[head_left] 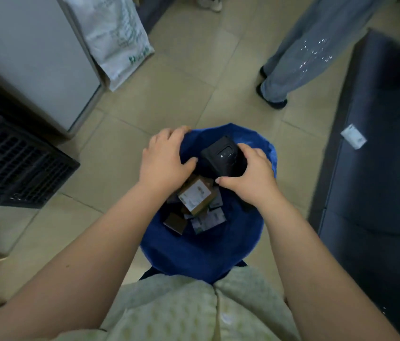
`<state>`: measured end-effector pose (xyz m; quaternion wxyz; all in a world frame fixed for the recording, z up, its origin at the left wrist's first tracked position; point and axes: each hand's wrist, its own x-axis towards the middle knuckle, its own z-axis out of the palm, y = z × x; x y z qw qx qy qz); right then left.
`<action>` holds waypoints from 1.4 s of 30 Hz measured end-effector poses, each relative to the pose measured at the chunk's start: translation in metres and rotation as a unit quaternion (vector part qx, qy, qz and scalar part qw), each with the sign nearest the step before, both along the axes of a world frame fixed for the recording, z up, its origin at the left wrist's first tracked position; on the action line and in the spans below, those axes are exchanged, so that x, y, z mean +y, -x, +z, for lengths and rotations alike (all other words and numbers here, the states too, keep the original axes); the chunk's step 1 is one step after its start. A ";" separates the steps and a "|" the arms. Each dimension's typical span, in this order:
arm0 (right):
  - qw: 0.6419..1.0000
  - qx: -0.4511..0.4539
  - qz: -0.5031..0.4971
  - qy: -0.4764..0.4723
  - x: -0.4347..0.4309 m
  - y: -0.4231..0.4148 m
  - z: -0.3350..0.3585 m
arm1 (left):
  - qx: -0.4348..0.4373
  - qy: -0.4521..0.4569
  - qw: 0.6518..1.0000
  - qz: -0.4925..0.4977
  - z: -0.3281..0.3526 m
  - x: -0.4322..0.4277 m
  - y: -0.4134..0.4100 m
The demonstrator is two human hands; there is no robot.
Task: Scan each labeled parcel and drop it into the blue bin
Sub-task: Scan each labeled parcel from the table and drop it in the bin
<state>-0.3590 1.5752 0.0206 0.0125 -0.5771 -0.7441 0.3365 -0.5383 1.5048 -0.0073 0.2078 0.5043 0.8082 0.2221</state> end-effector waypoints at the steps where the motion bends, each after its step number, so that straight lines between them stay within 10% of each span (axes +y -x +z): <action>1: 1.000 0.000 0.010 -0.005 0.001 0.000 0.014 | 0.002 -0.003 1.000 0.008 0.013 -0.002 0.002; 22: 0.915 0.105 0.382 -0.077 -0.032 0.015 0.138 | 0.077 -0.036 0.913 0.400 0.144 -0.132 -0.065; 42: 0.626 0.148 0.765 -0.029 -0.344 -0.022 0.143 | 0.098 0.014 0.604 0.791 0.152 -0.459 -0.277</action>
